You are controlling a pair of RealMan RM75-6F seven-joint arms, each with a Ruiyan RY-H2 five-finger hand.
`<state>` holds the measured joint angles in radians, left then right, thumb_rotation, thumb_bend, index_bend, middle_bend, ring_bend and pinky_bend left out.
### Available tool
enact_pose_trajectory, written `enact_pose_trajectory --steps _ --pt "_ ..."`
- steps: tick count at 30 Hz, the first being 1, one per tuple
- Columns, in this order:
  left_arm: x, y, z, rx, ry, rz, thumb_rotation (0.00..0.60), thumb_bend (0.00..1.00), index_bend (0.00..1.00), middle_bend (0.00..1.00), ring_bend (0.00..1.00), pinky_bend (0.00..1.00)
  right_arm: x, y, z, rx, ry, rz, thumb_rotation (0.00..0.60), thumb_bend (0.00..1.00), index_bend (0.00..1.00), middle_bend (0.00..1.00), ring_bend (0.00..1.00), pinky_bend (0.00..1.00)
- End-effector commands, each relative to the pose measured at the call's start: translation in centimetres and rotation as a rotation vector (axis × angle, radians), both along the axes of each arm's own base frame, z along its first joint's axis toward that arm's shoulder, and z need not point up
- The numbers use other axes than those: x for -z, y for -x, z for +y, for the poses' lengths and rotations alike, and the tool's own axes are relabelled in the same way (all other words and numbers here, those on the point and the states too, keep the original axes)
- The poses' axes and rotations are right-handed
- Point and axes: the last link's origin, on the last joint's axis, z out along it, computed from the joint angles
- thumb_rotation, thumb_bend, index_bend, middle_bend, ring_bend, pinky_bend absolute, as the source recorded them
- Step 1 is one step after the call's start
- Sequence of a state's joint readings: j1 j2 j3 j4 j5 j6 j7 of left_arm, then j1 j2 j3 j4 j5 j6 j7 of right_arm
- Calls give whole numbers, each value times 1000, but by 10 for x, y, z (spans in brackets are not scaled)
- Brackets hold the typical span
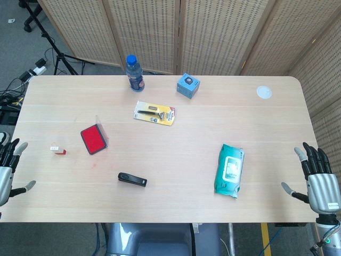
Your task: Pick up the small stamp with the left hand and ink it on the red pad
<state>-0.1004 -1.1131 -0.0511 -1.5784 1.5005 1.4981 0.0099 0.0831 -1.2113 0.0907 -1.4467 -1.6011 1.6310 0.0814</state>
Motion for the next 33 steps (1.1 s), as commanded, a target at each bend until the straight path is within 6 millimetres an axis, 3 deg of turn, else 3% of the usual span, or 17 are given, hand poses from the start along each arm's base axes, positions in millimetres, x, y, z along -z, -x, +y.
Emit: enact_pose_trajectory --steps 1,10,11,12,13,14,15,16,17,18,20,24,27,33 --pt "0 0 1 -2 1 1 600 0 0 0 0 0 0 0 0 -1 0 0 600 0 0 0 0 0" --pt "0 1 2 -2 -9 3 600 0 0 0 0 0 1 0 1 -9 0 1 600 0 0 0 0 0" --pt "0 0 3 3 -11 1 600 0 0 41 10 0 1 0 1 -9 0 2 600 0 0 0 0 0" --pt "0 0 4 8 -15 0 600 0 0 135 72 16 1 0 1 -8 0 2 600 0 0 0 0 0" --pt "-1 0 5 14 -24 -3 600 0 0 344 244 121 1 0 1 -7 0 2 600 0 0 0 0 0" --pt "-1 0 7 18 -35 -6 600 0 0 587 468 294 1 0 0 -6 0 2 600 0 0 0 0 0" --pt "-2 0 8 23 -48 -13 600 0 0 730 631 438 1 0 0 -5 0 1 600 0 0 0 0 0" --pt "0 2 9 8 -40 -31 600 0 0 864 808 645 1 0 0 -5 0 1 600 0 0 0 0 0" --pt "1 3 10 -1 -33 -42 600 0 0 943 918 793 1 0 0 -4 -1 1 600 0 0 0 0 0" --pt "2 5 14 -12 -28 -60 600 0 0 976 963 863 1 0 0 -4 -1 2 600 0 0 0 0 0" --pt "3 9 22 -28 -11 -78 600 0 0 1000 1000 975 1 0 -1 -3 1 3 600 0 0 0 0 0" --pt "0 22 40 -93 83 -105 600 8 10 1000 1000 992 1 0 -2 1 -2 2 600 0 0 0 0 0" --pt "-13 41 74 -176 115 -111 600 79 97 1000 1000 992 2 -1 -2 -1 -5 1 600 0 0 0 0 0" --pt "-12 64 109 -255 147 -164 600 305 322 1000 1000 992 4 -1 -3 3 -13 4 600 0 0 0 0 0"
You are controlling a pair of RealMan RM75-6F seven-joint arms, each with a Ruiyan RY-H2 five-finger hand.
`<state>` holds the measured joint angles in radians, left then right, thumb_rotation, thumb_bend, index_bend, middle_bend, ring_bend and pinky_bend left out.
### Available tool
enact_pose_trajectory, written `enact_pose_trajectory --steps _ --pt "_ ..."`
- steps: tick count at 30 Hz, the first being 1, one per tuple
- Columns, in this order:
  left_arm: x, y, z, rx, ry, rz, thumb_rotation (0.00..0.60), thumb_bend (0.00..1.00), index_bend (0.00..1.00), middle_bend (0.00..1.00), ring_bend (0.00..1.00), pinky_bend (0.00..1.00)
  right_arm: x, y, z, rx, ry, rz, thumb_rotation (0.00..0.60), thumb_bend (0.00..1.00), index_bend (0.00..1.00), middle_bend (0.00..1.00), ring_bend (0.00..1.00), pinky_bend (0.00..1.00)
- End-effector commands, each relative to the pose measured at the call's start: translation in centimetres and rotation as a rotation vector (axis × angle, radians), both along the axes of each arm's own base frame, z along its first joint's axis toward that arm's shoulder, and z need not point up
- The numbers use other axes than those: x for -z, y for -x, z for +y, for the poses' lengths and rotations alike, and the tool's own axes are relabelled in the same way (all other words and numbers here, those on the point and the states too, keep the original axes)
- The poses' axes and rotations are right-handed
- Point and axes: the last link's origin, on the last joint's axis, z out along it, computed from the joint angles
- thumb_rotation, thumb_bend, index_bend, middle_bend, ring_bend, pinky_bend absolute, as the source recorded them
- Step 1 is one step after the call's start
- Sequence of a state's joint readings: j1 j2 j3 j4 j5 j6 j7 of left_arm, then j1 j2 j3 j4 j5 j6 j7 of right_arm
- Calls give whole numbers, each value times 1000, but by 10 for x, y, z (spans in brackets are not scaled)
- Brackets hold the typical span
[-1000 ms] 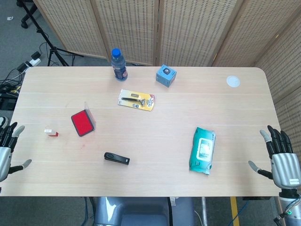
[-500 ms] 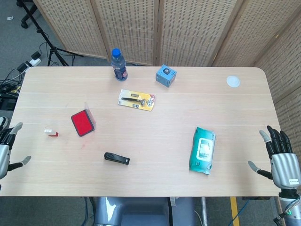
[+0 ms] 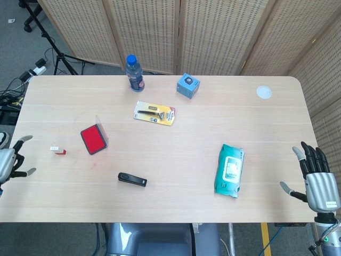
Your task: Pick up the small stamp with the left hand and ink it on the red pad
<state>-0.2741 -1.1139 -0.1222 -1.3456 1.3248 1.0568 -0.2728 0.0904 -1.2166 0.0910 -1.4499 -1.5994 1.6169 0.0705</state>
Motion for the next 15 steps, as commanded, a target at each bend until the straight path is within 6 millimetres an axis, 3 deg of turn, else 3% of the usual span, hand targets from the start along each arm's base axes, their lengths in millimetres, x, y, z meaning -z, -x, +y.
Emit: enact_pose_trajectory --steps 1,7,15 --pt "-6 15 37 -55 -5 -58 600 343 359 1000 1000 992 1 0 0 2 -4 2 600 0 0 0 0 0" --pt "13 23 46 -58 40 -103 600 417 434 1000 1000 992 3 1 -2 10 -11 7 600 0 0 0 0 0" --pt "38 25 53 -56 63 -105 600 359 431 1000 1000 992 5 1 -3 17 -21 8 600 0 0 0 0 0"
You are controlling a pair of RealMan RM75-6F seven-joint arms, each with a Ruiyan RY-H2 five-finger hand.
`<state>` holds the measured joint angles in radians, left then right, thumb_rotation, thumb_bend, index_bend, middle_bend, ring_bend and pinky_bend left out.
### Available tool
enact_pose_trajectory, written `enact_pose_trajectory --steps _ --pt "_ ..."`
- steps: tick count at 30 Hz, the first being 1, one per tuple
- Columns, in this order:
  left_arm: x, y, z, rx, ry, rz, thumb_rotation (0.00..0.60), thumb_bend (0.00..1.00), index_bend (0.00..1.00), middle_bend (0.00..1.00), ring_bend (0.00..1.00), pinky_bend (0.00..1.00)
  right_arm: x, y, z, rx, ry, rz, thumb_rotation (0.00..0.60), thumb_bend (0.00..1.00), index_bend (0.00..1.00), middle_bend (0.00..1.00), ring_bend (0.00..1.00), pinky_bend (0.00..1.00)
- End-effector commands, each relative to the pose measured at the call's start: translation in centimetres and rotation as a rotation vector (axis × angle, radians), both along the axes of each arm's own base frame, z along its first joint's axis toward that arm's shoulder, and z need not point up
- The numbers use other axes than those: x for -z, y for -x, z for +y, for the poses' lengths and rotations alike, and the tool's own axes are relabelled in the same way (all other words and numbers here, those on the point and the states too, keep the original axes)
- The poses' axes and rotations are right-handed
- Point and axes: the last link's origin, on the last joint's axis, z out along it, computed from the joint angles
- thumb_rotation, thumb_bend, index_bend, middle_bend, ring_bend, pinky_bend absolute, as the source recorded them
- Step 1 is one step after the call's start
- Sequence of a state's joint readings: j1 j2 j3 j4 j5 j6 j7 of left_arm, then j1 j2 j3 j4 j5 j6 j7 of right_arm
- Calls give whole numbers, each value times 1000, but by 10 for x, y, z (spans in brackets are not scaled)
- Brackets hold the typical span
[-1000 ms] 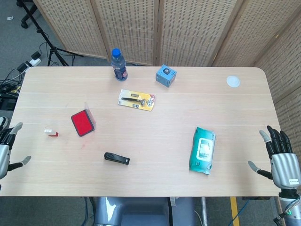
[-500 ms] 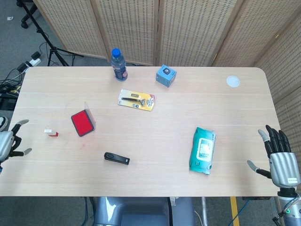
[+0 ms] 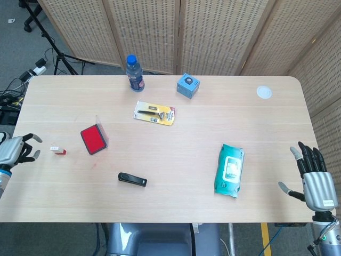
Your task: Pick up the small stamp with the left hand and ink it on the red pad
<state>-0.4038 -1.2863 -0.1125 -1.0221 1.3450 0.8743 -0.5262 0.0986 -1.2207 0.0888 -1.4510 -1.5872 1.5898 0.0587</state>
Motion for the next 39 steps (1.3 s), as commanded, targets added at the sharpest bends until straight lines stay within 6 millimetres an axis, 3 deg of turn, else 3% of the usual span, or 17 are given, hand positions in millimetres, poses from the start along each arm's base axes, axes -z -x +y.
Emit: enact_pose_trajectory --steps 1,7,17,39 --pt "11 0 2 5 17 -1 600 355 431 1000 1000 992 0 0 0 1 -2 0 600 0 0 0 0 0" --pt "23 3 7 2 51 25 600 350 436 1000 1000 992 0 1 -1 7 -5 -4 600 0 0 0 0 0" --pt "24 3 26 26 108 112 600 353 431 1000 1000 992 0 2 -1 17 -5 -1 600 0 0 0 0 0" --pt "47 6 30 26 138 157 600 353 430 1000 1000 992 -3 4 -2 27 1 -9 600 0 0 0 0 0"
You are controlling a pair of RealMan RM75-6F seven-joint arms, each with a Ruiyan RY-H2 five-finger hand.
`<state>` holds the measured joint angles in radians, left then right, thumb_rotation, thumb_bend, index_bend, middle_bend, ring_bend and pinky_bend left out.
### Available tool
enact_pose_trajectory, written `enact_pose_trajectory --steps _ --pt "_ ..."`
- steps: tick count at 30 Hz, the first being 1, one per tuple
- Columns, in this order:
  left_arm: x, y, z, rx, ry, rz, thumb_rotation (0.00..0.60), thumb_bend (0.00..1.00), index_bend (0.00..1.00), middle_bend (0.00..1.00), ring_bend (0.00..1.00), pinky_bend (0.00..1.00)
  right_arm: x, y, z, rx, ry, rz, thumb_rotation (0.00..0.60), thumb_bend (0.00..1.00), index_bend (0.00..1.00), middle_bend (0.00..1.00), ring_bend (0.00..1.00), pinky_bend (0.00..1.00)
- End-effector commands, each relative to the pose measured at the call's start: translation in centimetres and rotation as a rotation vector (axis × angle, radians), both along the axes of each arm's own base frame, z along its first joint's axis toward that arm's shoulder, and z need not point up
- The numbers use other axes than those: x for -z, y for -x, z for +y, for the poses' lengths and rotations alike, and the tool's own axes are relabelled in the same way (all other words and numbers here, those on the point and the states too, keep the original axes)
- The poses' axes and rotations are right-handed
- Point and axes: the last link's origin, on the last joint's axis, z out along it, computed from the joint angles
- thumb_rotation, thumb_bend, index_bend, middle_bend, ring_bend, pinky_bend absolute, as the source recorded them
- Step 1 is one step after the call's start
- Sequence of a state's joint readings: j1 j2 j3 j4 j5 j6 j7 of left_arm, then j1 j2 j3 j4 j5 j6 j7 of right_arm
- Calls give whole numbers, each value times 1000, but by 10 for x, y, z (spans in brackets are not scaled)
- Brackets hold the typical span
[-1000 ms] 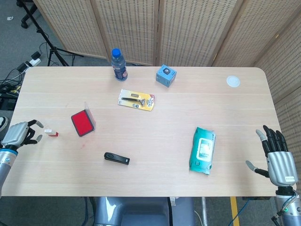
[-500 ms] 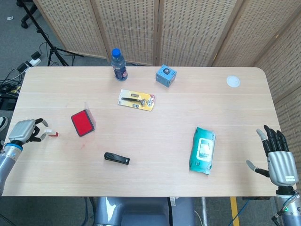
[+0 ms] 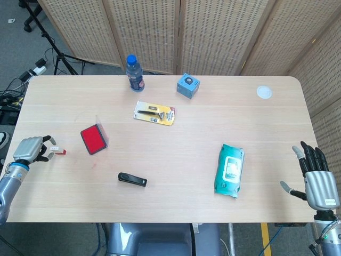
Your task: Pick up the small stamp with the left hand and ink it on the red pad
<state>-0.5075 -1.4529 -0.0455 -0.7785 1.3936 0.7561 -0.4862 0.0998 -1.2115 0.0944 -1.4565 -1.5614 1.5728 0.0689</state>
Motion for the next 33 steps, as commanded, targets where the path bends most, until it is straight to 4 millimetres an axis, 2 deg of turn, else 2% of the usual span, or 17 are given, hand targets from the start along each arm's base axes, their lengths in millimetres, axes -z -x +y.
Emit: enact_pose_trajectory --steps 1,9,22,26,33 --pt "3 0 1 1 -8 -2 600 354 430 1000 1000 992 0 0 0 1 1 -1 600 0 0 0 0 0" --pt "9 3 3 -9 -13 16 600 374 445 1000 1000 992 -1 1 -1 7 0 -4 600 0 0 0 0 0" --pt "12 1 4 5 -30 12 600 546 576 1000 1000 992 0 2 -2 12 -10 -4 600 0 0 0 0 0" --pt "11 0 4 14 -40 3 600 561 597 1000 1000 992 0 2 -2 12 -9 -4 600 0 0 0 0 0" --pt "-6 -26 6 164 -179 -129 600 554 617 1000 1000 992 1 3 -2 15 -14 -10 600 0 0 0 0 0"
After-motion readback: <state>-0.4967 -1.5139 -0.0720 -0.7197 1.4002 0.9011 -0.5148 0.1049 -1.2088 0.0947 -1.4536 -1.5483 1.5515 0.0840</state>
